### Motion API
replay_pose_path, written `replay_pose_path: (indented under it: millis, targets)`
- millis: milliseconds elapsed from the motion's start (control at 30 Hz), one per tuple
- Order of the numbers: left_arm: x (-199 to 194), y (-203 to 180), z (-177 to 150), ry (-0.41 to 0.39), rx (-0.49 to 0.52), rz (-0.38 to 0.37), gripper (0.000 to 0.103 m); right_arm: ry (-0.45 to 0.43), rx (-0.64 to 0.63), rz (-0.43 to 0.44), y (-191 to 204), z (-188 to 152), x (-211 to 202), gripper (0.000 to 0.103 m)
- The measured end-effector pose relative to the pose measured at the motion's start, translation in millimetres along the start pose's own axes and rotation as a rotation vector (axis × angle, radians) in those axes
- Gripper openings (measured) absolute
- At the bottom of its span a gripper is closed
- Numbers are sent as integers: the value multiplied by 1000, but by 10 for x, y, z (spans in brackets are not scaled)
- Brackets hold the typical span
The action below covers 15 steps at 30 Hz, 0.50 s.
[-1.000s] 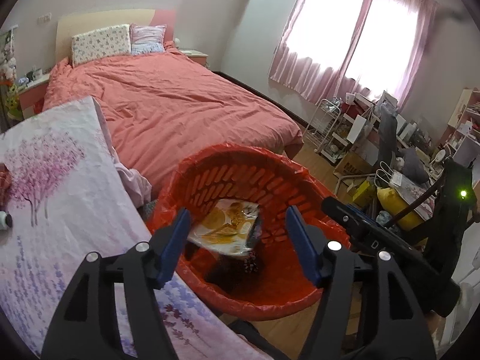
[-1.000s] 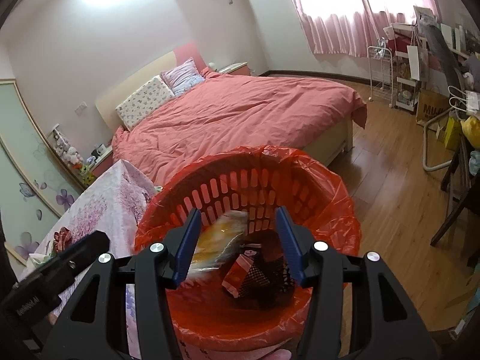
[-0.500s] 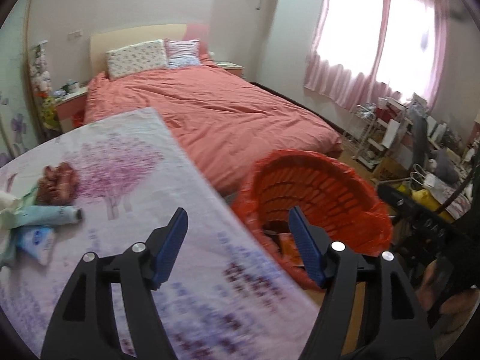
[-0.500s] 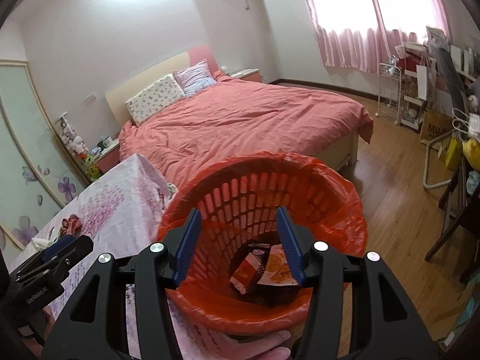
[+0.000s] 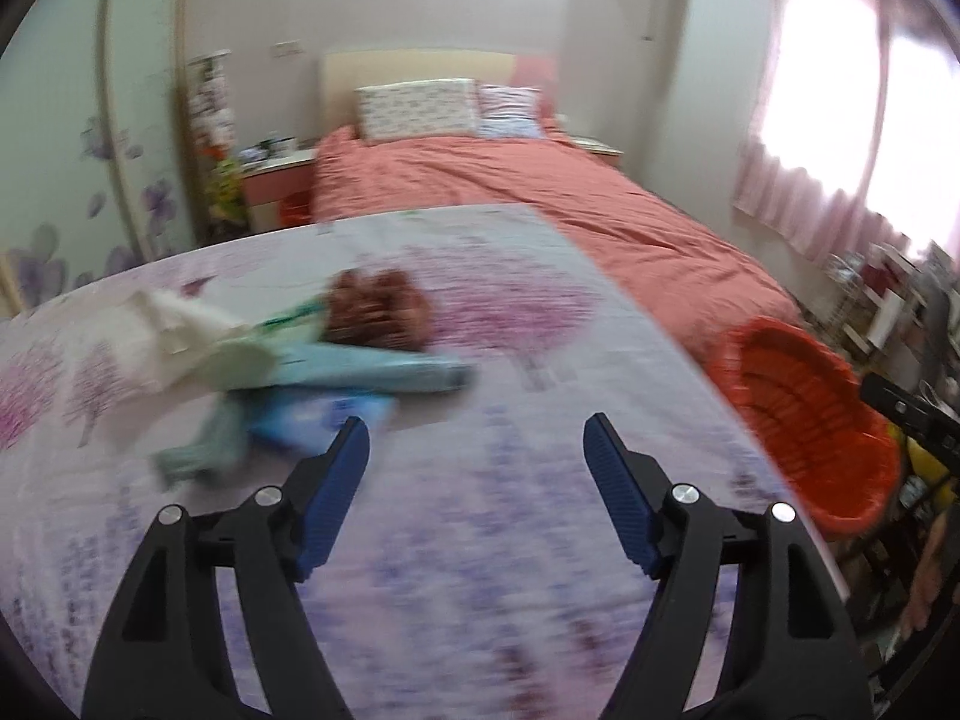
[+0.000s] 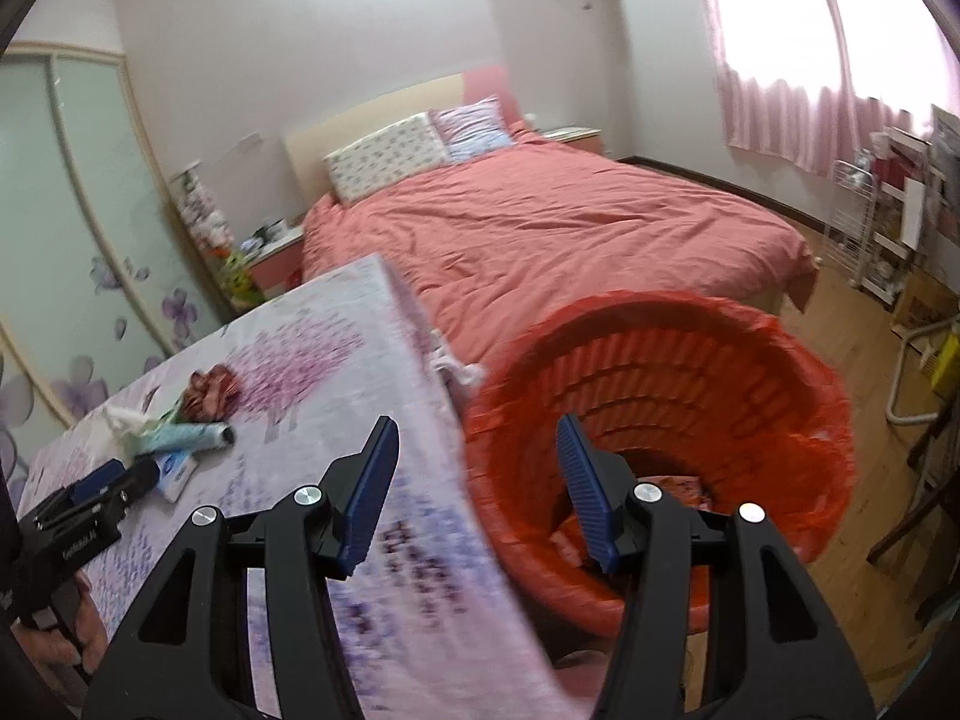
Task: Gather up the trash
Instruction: 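Grasp the grey-green sock with the left tool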
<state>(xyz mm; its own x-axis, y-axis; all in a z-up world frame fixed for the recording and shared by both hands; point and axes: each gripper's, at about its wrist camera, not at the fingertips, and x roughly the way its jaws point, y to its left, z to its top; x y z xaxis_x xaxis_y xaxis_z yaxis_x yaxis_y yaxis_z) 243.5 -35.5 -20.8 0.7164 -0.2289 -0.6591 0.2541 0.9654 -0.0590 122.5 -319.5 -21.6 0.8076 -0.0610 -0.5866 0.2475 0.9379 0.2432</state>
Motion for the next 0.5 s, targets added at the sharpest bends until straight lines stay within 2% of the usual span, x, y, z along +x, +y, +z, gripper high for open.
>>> replay_pose_path:
  millis: [233, 333, 500]
  targets:
    - [21, 852, -99, 21, -109, 157, 73, 62, -84, 62, 511, -108, 211, 57]
    - [97, 1036, -129, 46, -124, 176, 73, 93, -116, 86, 708, -163, 311, 57]
    - [265, 1110, -132, 80, -114, 179, 73, 137, -158, 120, 983, -236, 441, 57]
